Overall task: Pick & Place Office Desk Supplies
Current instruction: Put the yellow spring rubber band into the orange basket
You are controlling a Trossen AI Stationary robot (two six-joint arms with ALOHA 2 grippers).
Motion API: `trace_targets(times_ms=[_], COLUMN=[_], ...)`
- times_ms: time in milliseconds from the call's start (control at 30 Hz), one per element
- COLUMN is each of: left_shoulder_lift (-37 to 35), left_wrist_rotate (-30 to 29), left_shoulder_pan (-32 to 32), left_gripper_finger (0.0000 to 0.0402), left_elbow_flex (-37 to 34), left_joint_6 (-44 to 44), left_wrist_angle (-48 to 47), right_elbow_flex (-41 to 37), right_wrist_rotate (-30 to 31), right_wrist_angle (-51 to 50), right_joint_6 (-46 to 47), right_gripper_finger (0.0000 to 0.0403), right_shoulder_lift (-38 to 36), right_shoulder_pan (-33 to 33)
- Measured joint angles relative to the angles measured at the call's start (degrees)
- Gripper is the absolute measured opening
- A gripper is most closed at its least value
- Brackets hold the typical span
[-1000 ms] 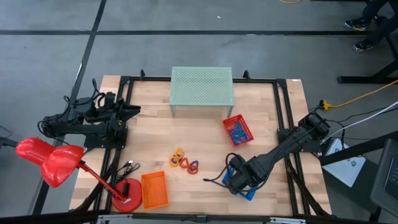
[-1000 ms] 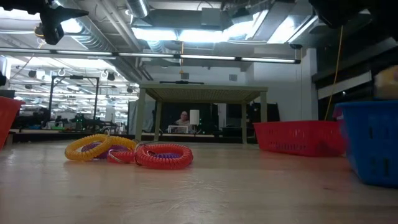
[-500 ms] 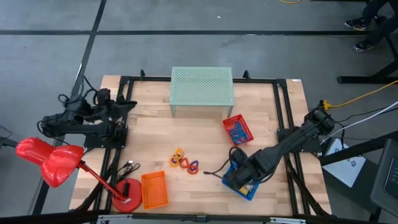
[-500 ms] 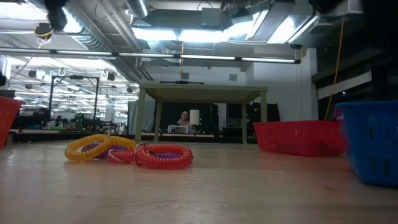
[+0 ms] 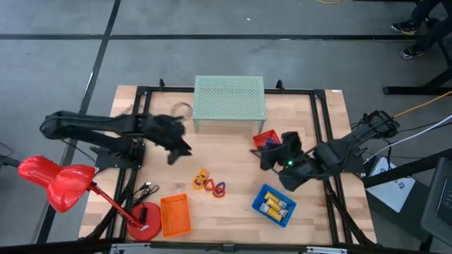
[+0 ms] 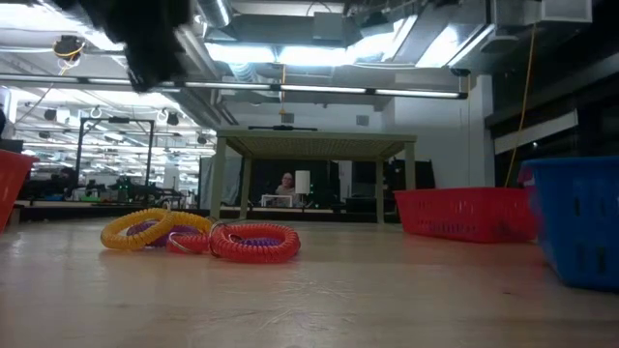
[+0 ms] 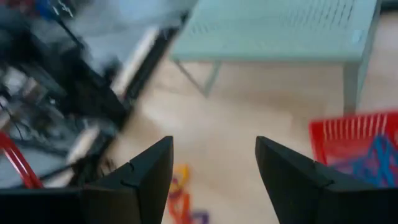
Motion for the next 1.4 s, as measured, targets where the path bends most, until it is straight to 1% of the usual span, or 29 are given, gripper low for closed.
trace_targets(times_ms=[33, 100, 233, 300, 400, 633, 833, 967, 1200, 1400], left_shoulder_lift=[3.09, 8.44, 17.54, 21.12, 26.29, 35.97, 40.98, 42.80, 45.57, 45.77], left_wrist_rotate=[1.16, 2.52, 2.36, 0.94, 0.34, -6.89, -6.01, -6.05, -5.75, -5.86], left_shoulder_pan=[-0.04, -0.69, -2.61, -3.61, -4.12, -4.80, -4.95, -5.47, -6.42, -7.98], left_gripper_finger=[0.0132, 0.0132, 0.0132, 0.0132, 0.0132, 0.0132, 0.0132, 0.0132, 0.0132, 0.0132], left_elbow_flex=[0.46, 2.04, 4.39, 5.61, 7.23, 10.08, 14.41, 16.60, 16.81, 16.86], left_joint_6=[2.06, 6.80, 17.48, 20.94, 22.21, 19.15, 18.84, 20.77, 23.75, 28.11], left_wrist_angle=[-0.32, -1.34, -4.04, -3.69, -3.17, -3.19, -2.75, -2.80, -3.32, -3.89], right_elbow_flex=[0.00, 0.00, 0.00, 0.00, 0.00, 0.00, 0.00, 0.00, 0.00, 0.00], right_wrist_rotate=[1.55, 2.68, 2.08, 1.75, 1.38, 1.16, 1.58, 1.46, 1.14, 1.14], right_wrist_angle=[-0.09, -0.20, -0.50, -0.67, -0.84, -1.50, -2.14, -2.14, -2.17, -2.17], right_joint_6=[-0.67, -2.79, -6.79, -7.92, -9.72, -13.41, -15.39, -16.42, -17.41, -17.76], right_gripper_finger=[0.0229, 0.0229, 0.0229, 0.0229, 0.0229, 0.0229, 0.0229, 0.0229, 0.0229, 0.0229], right_shoulder_lift=[-0.71, -1.76, -2.58, -2.51, -2.42, -2.27, -2.27, -2.27, -2.27, -2.27], right_shoulder_pan=[0.01, 0.02, 0.00, 0.00, -0.03, -0.31, -1.36, -1.74, -1.75, -1.75])
